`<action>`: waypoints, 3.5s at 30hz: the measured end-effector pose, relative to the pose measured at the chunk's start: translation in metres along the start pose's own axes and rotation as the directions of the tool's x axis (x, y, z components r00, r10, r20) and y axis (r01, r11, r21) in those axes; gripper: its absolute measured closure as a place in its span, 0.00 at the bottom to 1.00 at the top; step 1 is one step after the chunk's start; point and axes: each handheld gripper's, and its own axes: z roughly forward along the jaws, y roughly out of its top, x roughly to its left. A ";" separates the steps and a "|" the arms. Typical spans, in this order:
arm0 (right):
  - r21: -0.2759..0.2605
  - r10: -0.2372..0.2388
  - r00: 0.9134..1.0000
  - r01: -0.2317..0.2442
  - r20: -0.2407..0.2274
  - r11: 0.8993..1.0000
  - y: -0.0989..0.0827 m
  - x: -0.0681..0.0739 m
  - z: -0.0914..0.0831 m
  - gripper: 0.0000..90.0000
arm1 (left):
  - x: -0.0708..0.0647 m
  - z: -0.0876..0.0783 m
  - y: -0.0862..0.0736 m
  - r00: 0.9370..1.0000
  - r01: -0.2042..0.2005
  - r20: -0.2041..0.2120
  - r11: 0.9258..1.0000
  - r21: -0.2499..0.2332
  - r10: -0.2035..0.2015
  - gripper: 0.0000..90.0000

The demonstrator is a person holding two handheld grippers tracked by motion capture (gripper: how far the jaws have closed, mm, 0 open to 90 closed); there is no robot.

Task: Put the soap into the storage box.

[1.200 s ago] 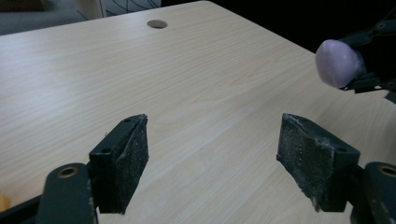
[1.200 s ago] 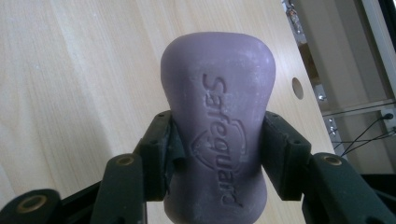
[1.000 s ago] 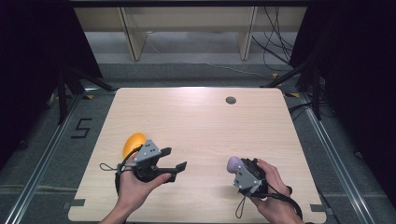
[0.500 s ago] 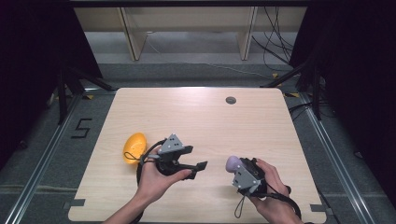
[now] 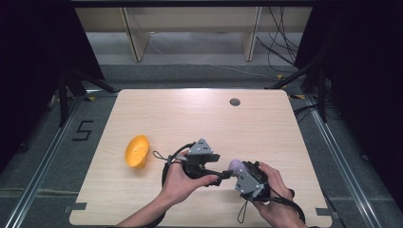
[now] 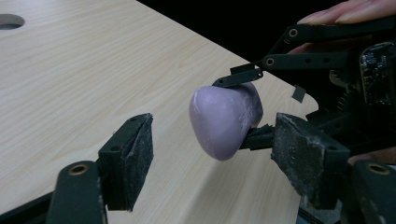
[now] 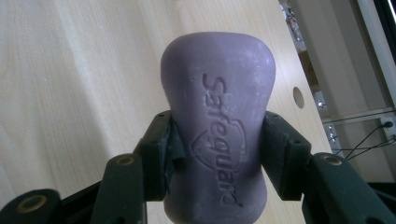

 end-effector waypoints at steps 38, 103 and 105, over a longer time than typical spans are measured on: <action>-0.034 -0.045 0.999 0.045 0.011 0.998 0.005 0.003 -0.006 0.56 | 0.005 0.029 0.002 0.988 0.106 0.103 0.993 0.049 -0.111 0.42; -0.098 0.078 0.996 -0.081 -0.032 0.992 -0.005 -0.001 -0.004 0.35 | 0.022 0.015 0.002 0.972 0.209 0.111 0.978 0.008 -0.209 0.66; -0.101 0.111 0.993 -0.113 -0.026 0.988 -0.008 -0.001 -0.008 0.34 | 0.024 0.012 0.001 0.974 0.199 0.106 0.980 0.003 -0.199 0.66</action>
